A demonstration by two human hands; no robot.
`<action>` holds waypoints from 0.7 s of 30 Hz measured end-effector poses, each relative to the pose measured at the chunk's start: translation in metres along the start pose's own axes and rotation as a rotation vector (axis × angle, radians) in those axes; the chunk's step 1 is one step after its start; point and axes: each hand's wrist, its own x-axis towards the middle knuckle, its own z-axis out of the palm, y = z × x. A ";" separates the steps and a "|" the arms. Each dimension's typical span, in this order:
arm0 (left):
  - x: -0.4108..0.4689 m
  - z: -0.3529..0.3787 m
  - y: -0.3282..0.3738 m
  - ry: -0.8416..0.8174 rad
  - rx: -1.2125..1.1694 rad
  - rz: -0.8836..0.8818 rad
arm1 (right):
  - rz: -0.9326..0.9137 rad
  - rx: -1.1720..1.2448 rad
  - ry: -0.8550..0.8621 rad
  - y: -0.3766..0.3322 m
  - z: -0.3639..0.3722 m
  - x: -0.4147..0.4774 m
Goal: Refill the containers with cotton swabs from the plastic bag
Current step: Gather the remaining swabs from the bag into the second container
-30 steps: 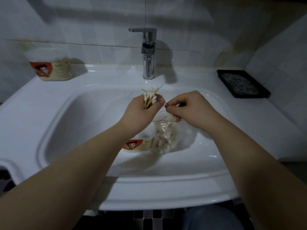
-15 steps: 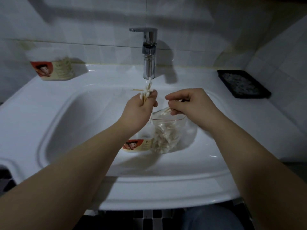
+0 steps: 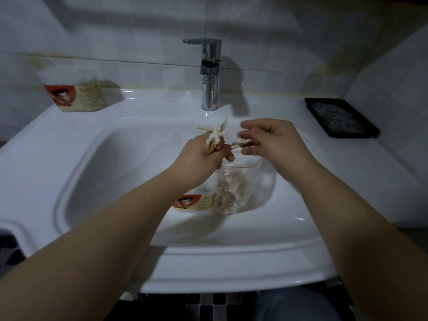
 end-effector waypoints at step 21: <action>0.000 0.001 -0.005 0.088 0.165 0.084 | -0.070 -0.278 -0.016 0.002 -0.002 -0.004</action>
